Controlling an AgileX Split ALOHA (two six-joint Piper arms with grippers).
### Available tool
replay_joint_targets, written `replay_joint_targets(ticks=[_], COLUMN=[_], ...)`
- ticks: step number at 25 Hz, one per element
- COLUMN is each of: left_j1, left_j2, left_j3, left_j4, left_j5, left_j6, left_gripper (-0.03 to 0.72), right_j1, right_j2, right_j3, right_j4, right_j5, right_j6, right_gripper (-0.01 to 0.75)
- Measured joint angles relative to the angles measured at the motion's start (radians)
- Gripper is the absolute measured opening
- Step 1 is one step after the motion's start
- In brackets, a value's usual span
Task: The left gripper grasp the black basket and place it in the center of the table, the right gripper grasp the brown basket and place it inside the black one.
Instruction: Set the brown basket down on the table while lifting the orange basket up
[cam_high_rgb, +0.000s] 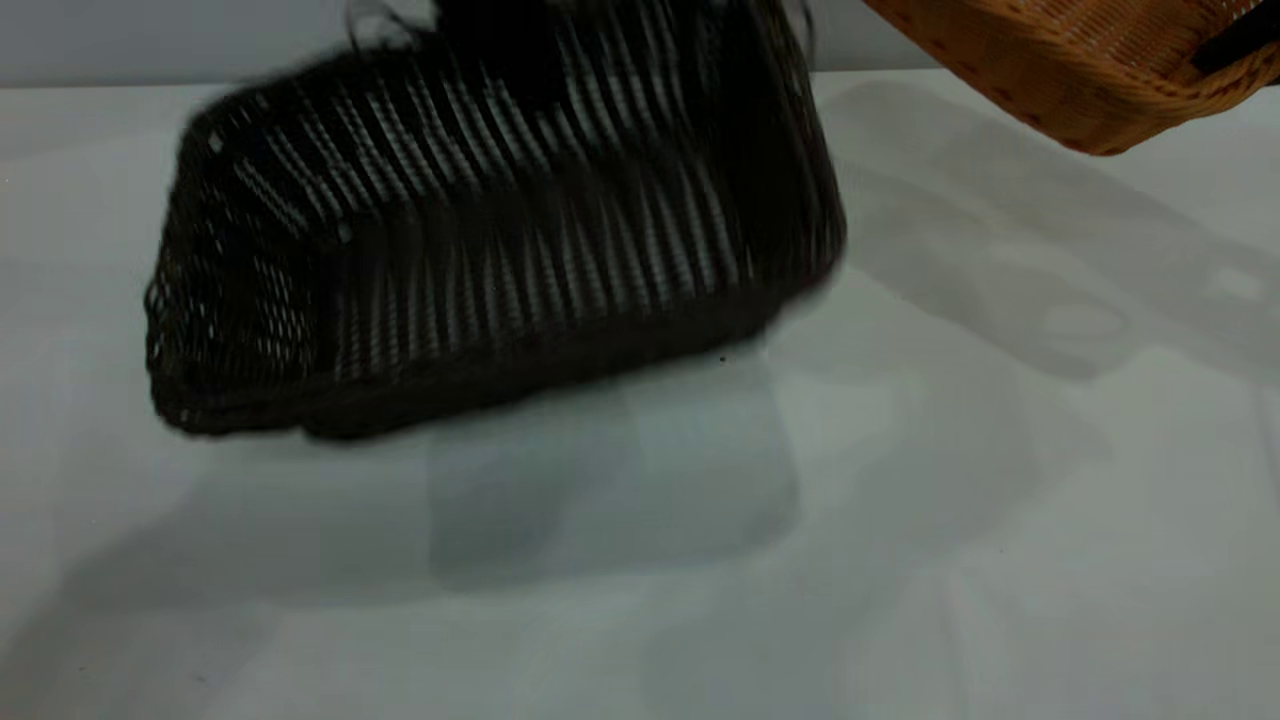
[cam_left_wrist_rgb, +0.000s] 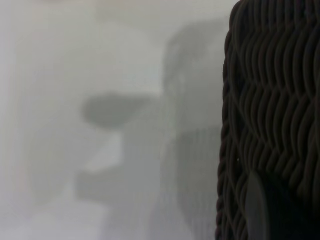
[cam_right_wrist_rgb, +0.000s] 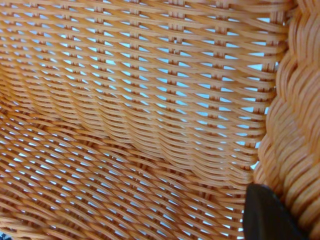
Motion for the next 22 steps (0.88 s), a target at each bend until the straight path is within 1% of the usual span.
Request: replay_joint_targets(ticks=[5,8,9,12,14,17,19,22], left_j1=[-0.101,-0.149,-0.162,-0.187,-0.194,-0.197,-0.193,-0.169], left_j2=[0.063,0.09,0.098,0.114,0.12,0.115,0.093,0.027], left_j3=[0.0,0.0,0.0,0.0,-0.001,-0.001,-0.002,-0.015], left_j4=[0.07,0.088,0.089,0.088,0.089,0.091,0.114,0.185], left_j5=[-0.041,-0.07,-0.077,-0.085,-0.087,-0.087,-0.083,-0.047], left_j6=[0.01,0.022,0.032,0.054,0.056,0.029,-0.049,-0.196], left_gripper=[0.085,0.118,0.148,0.277,0.375,0.482,0.519,0.532], right_j1=[-0.002,-0.002,-0.002,-0.002,-0.002,-0.002,-0.002,-0.002], right_j2=[0.0,0.0,0.0,0.0,0.0,0.0,0.0,0.0], right_j3=[-0.01,-0.011,-0.012,-0.02,-0.024,-0.027,-0.027,-0.028], right_j4=[0.0,0.0,0.0,-0.001,0.0,-0.003,-0.01,-0.035], right_j5=[0.012,0.02,0.022,0.035,0.049,0.068,0.08,0.108], right_j6=[0.004,0.005,0.005,0.005,0.006,0.007,0.009,0.034], right_gripper=[0.071,0.071,0.071,0.071,0.071,0.071,0.071,0.071])
